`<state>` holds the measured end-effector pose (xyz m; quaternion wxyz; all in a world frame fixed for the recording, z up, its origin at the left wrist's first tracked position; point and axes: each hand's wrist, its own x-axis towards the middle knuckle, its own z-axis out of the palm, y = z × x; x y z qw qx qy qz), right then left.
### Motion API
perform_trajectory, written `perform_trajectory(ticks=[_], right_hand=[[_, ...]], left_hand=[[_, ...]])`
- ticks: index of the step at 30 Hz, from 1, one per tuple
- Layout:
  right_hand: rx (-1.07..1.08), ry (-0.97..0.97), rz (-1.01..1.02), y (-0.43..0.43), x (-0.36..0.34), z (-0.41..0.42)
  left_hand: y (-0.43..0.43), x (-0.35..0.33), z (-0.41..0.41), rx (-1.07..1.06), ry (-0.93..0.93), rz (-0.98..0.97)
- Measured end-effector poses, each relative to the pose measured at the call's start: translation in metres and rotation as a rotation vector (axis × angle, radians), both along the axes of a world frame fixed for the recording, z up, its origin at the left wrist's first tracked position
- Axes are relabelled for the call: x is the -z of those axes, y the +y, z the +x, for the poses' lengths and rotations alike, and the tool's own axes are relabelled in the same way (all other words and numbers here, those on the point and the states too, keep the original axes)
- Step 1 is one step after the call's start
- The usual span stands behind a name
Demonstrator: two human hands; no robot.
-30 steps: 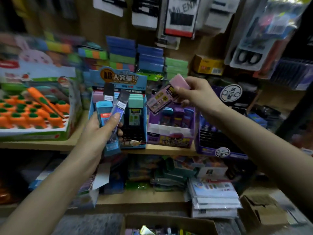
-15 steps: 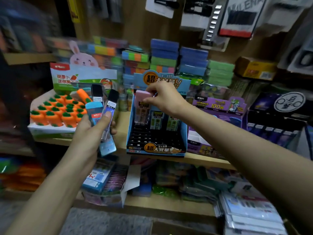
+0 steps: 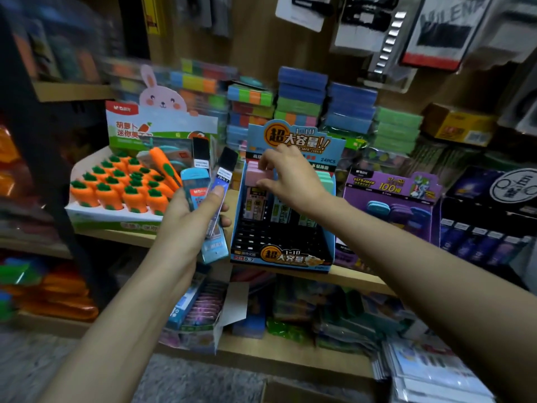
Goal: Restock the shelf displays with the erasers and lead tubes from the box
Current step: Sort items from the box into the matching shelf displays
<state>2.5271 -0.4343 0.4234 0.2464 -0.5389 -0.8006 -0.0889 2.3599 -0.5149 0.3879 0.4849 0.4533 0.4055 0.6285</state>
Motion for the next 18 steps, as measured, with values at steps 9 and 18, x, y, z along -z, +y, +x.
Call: perform_trajectory(ticks=[9, 18], right_hand=[[-0.169, 0.86, -0.456, -0.056, -0.012, 0.015], [-0.17, 1.308, -0.548, -0.112, -0.01, 0.082]], left_hand=[[-0.004, -0.001, 0.029, 0.108, 0.022, 0.012], [-0.024, 0.002, 0.103, 0.414, 0.132, 0.043]])
